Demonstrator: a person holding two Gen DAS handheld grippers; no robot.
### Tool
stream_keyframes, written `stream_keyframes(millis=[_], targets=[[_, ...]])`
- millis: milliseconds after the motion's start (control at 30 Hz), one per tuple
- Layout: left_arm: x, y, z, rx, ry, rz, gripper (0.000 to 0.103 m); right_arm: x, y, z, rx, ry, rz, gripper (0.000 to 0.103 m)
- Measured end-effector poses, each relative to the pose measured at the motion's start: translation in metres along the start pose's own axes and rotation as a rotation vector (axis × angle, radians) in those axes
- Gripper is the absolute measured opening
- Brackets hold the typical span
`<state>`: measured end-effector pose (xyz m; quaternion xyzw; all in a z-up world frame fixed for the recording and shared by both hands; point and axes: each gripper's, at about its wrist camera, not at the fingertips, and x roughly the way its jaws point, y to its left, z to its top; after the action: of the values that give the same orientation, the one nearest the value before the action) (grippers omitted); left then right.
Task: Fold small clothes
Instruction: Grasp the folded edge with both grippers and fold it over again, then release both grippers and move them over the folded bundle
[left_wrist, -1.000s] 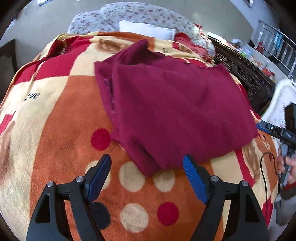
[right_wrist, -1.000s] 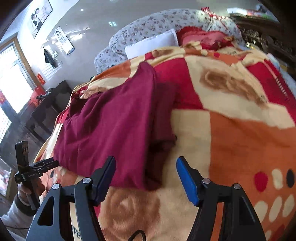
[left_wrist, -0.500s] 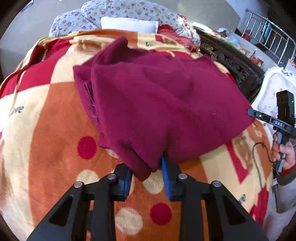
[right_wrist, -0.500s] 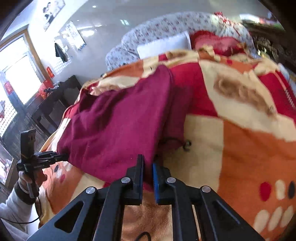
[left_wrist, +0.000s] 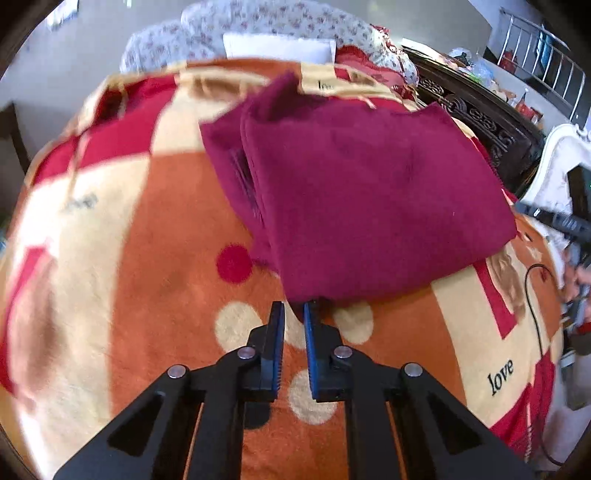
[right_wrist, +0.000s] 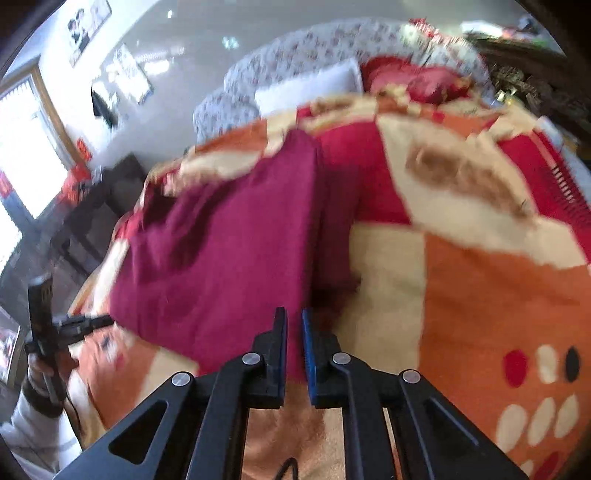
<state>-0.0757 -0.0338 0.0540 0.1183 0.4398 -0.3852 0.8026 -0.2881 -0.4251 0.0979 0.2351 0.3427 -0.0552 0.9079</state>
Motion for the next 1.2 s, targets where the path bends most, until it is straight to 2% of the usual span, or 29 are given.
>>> stream_keyframes(millis=[33, 100, 133, 167, 233, 433, 600, 700, 767, 833, 933, 1067, 1133, 1200], targets=[[-0.006, -0.001, 0.004, -0.001, -0.019, 0.005, 0.011, -0.003, 0.002, 0.006, 0.009, -0.02, 0.023, 0.014], [-0.014, 0.001, 0.013, -0.018, -0.046, -0.001, 0.012, 0.001, 0.01, 0.018, -0.001, -0.027, 0.043, 0.024], [-0.016, 0.001, 0.02, -0.023, -0.057, 0.004, 0.017, 0.007, 0.015, 0.025, -0.016, -0.028, 0.036, 0.024], [-0.016, 0.001, 0.027, -0.026, -0.063, 0.016, 0.029, 0.016, 0.02, 0.033, -0.034, -0.028, 0.031, 0.024], [-0.011, -0.001, 0.044, -0.044, -0.078, 0.048, 0.045, 0.036, 0.028, 0.049, -0.048, -0.023, 0.032, 0.024], [0.026, 0.004, 0.108, -0.153, -0.122, 0.075, 0.046, 0.107, 0.033, 0.101, -0.043, 0.008, -0.025, 0.024], [0.069, 0.016, 0.153, -0.177, -0.113, 0.235, 0.046, 0.15, 0.034, 0.125, -0.096, 0.056, -0.123, 0.024], [0.089, 0.037, 0.165, -0.243, -0.091, 0.265, 0.046, 0.177, 0.024, 0.13, -0.097, 0.096, -0.169, 0.024], [0.096, 0.047, 0.166, -0.271, -0.093, 0.259, 0.057, 0.197, 0.016, 0.131, -0.086, 0.134, -0.196, 0.024], [0.099, 0.051, 0.166, -0.271, -0.108, 0.289, 0.067, 0.212, 0.007, 0.131, -0.065, 0.164, -0.198, 0.024], [0.098, 0.051, 0.163, -0.275, -0.116, 0.287, 0.068, 0.206, 0.009, 0.133, -0.061, 0.141, -0.194, 0.024], [0.087, 0.046, 0.156, -0.266, -0.124, 0.303, 0.068, 0.164, 0.023, 0.126, -0.068, 0.083, -0.155, 0.025], [0.079, 0.038, 0.151, -0.242, -0.136, 0.32, 0.068, 0.141, 0.032, 0.12, -0.073, 0.055, -0.118, 0.034], [0.072, 0.032, 0.145, -0.224, -0.144, 0.325, 0.068, 0.119, 0.046, 0.109, -0.114, 0.035, -0.101, 0.055]])
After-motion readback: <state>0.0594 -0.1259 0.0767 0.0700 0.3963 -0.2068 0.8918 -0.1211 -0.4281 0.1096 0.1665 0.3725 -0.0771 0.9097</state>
